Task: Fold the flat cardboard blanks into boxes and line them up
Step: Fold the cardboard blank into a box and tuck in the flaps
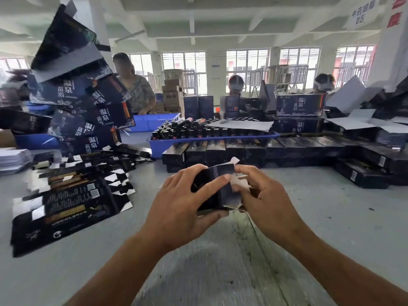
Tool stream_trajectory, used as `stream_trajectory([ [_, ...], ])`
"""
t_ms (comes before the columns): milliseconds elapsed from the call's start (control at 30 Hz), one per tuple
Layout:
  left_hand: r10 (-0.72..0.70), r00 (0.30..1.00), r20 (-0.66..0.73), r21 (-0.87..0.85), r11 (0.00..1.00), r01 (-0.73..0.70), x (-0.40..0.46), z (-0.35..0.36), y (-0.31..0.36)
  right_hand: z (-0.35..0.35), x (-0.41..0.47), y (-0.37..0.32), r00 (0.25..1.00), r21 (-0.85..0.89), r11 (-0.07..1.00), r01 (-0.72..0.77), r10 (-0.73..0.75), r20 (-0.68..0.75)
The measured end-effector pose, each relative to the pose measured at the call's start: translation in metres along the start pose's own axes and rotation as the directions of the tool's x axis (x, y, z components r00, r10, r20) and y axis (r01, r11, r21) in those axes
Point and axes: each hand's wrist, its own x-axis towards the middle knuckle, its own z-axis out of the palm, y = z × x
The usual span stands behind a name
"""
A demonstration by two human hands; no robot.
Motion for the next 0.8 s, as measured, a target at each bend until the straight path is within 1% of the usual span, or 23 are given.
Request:
stream_trajectory([
  [167, 0.005, 0.999, -0.031, 0.003, 1.000, -0.005, 0.001, -0.001, -0.001, 0.001, -0.001, 0.005, 0.998, 0.030, 0.999, -0.037, 0.038, -0.058],
  [233, 0.004, 1.000, -0.029, 0.011, 1.000, -0.004, 0.000, 0.001, -0.001, 0.002, -0.003, 0.005, 0.996, 0.013, 1.000, -0.029, 0.030, -0.082],
  [367, -0.002, 1.000, -0.023, 0.008, 1.000, 0.002, -0.002, 0.005, -0.002, 0.003, -0.006, 0.005, 0.997, -0.082, 0.996, 0.026, -0.032, -0.073],
  [500, -0.020, 0.999, -0.043, -0.007, 1.000, 0.019, -0.002, 0.006, -0.001, 0.004, -0.007, 0.005, 0.997, -0.105, 0.994, 0.024, -0.032, -0.070],
  [633, -0.033, 0.999, -0.034, -0.013, 0.999, 0.032, -0.003, 0.009, 0.000, 0.005, -0.007, 0.005, 0.997, -0.127, 0.991, 0.035, -0.043, -0.059],
  [800, -0.053, 0.998, -0.034, -0.063, 0.997, 0.051, -0.004, 0.009, 0.002, 0.004, -0.007, 0.004, 0.999, -0.154, 0.988, 0.028, -0.034, -0.041],
])
